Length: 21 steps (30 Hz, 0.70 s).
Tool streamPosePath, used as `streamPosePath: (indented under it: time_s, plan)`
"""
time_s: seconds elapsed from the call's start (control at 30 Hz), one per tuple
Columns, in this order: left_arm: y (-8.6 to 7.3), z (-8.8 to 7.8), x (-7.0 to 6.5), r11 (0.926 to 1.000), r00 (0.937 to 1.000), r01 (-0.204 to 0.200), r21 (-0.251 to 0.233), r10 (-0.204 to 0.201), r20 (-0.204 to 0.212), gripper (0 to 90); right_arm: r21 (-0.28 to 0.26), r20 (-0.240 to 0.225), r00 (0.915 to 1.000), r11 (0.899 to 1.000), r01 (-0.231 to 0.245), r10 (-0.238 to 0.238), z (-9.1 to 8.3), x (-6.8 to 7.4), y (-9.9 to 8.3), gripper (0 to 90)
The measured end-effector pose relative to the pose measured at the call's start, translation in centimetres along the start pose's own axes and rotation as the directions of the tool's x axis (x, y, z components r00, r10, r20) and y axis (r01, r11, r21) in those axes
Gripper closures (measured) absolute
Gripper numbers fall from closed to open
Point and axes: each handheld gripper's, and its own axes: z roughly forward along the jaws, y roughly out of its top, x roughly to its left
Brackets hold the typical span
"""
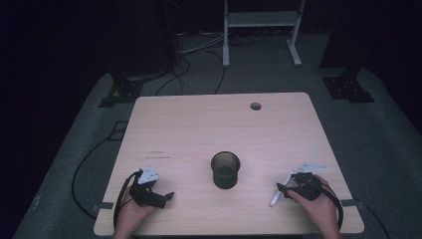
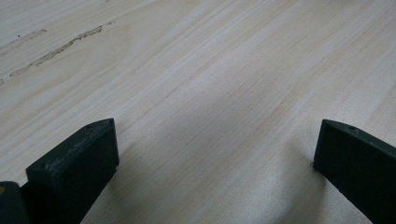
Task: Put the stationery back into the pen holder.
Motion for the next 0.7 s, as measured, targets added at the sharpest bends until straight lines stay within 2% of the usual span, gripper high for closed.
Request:
streamPosePath:
  time_s: [0.4,0.7]
  plan:
    - [0.0,0.0,0.0,1.0000,1.0000,0.000,0.000,0.000,0.000,0.0,0.007,0.015,0.9999,1.000,0.002,-0.002,0.6,-0.4,0.3,33.6]
    - [0.0,0.0,0.0,1.0000,1.0000,0.000,0.000,0.000,0.000,0.0,0.007,0.026,0.9995,1.000,0.019,-0.020,1.1,-0.4,0.9,43.2]
